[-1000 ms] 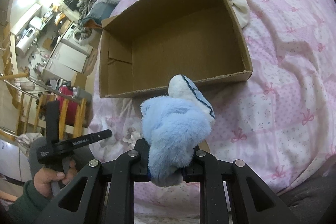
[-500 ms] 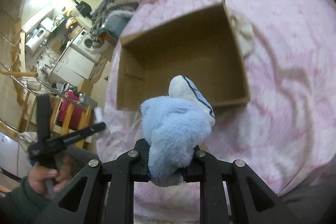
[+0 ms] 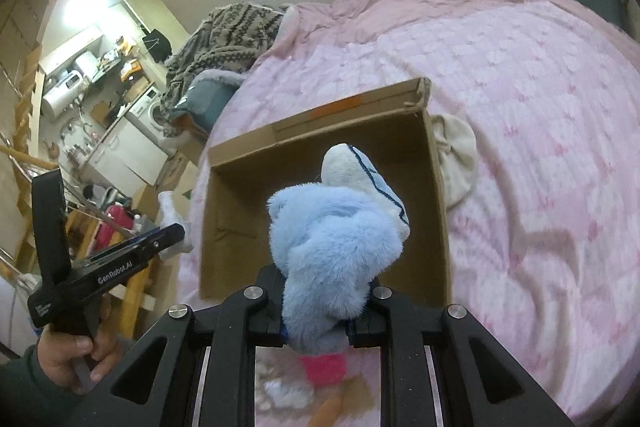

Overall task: Organize soft objects
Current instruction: 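Lower the plush into the box and open the right gripper while the left gripper drops the sock inside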

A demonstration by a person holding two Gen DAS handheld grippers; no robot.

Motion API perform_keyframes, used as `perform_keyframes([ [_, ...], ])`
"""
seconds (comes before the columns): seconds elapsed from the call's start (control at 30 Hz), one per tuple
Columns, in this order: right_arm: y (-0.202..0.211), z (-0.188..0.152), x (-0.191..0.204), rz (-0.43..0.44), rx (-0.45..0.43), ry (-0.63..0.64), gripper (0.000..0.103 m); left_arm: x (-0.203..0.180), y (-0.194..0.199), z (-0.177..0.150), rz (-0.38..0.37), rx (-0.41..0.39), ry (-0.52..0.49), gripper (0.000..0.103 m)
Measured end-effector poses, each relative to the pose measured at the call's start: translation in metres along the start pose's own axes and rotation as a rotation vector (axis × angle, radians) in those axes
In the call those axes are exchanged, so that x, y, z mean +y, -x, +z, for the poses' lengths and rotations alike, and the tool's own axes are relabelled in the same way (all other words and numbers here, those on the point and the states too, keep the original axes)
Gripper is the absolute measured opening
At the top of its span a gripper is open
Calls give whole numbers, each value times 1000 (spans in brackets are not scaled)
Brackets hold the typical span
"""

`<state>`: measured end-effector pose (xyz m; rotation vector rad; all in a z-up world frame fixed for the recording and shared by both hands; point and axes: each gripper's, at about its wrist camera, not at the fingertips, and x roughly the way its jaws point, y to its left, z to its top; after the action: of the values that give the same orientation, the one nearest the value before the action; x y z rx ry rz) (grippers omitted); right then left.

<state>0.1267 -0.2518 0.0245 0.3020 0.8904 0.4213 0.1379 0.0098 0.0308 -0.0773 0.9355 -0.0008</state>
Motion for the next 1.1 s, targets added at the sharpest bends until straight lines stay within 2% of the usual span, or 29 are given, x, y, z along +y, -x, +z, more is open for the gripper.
perform_keyframes([
  [0.23, -38, -11, -12, -28, 86, -38, 21, -2, -28, -15, -16, 8, -11, 19],
  [0.4, -51, -14, -6, -60, 125, 10, 21, -6, -35, -20, -24, 9, -50, 19],
  [0.57, -60, -23, -2, -83, 173, 31, 21, -3, -36, -20, -38, 19, -21, 20],
  [0.77, -67, -29, 1, -95, 198, 65, 21, -6, -39, -23, -54, 27, 0, 20],
  [1.1, -71, -33, 0, -125, 218, 79, 21, -14, -39, -27, -53, 18, -45, 20],
])
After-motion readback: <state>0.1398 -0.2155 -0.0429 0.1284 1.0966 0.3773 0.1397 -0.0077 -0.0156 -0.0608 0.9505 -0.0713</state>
